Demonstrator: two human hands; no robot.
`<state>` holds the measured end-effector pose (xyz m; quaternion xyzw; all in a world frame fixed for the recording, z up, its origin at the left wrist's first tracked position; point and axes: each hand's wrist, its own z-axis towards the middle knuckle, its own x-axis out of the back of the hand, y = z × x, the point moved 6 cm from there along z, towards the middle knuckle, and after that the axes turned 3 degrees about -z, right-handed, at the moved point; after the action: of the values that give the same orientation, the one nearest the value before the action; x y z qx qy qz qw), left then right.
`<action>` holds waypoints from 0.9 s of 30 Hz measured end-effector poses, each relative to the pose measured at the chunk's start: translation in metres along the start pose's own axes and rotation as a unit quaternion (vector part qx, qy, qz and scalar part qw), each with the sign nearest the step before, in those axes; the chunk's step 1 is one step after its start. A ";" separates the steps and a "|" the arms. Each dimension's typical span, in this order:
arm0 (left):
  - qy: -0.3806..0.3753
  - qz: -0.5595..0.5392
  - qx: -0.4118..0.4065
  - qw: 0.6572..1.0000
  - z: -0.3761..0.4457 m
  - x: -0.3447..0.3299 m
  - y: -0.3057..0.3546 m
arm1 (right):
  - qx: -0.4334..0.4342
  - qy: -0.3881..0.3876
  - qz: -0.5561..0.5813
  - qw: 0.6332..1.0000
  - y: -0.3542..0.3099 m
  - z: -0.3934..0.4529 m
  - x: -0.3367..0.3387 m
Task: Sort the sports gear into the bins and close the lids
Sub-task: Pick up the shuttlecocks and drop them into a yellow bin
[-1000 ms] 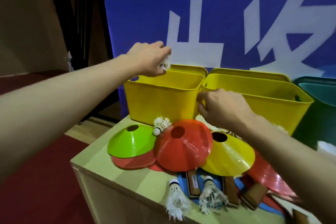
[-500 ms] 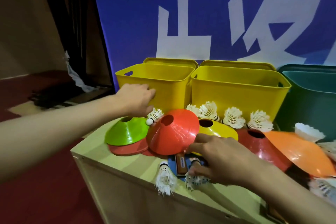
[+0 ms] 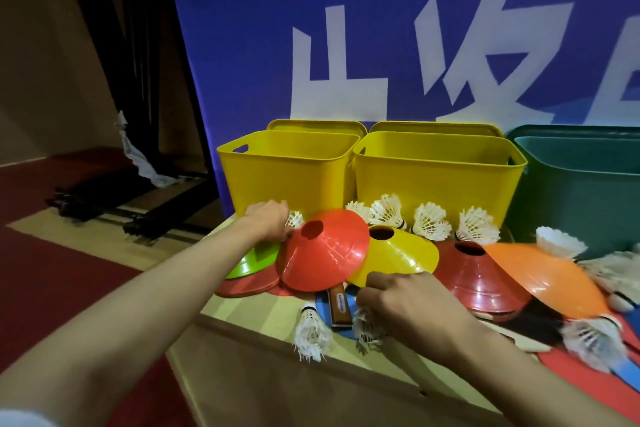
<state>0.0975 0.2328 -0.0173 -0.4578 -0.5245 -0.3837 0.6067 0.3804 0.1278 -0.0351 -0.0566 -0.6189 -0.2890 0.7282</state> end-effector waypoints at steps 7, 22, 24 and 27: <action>-0.006 -0.048 0.007 0.999 0.002 -0.010 -0.001 | 0.012 0.102 -0.006 0.995 0.002 0.000 0.022; 0.326 0.183 -0.234 0.898 -0.063 0.047 -0.033 | 0.015 0.310 -0.109 0.944 0.059 0.090 0.090; 0.332 0.191 -0.227 0.895 -0.060 0.048 -0.047 | 0.016 0.317 -0.121 0.940 0.065 0.108 0.086; 0.351 0.160 -0.219 0.896 -0.055 0.063 -0.064 | -0.004 0.320 -0.101 0.942 0.075 0.146 0.097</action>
<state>0.0621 0.1624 0.0534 -0.4924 -0.0997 -0.5223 0.6891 0.2974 0.2201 0.1097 0.0989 -0.3549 -0.3659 0.8546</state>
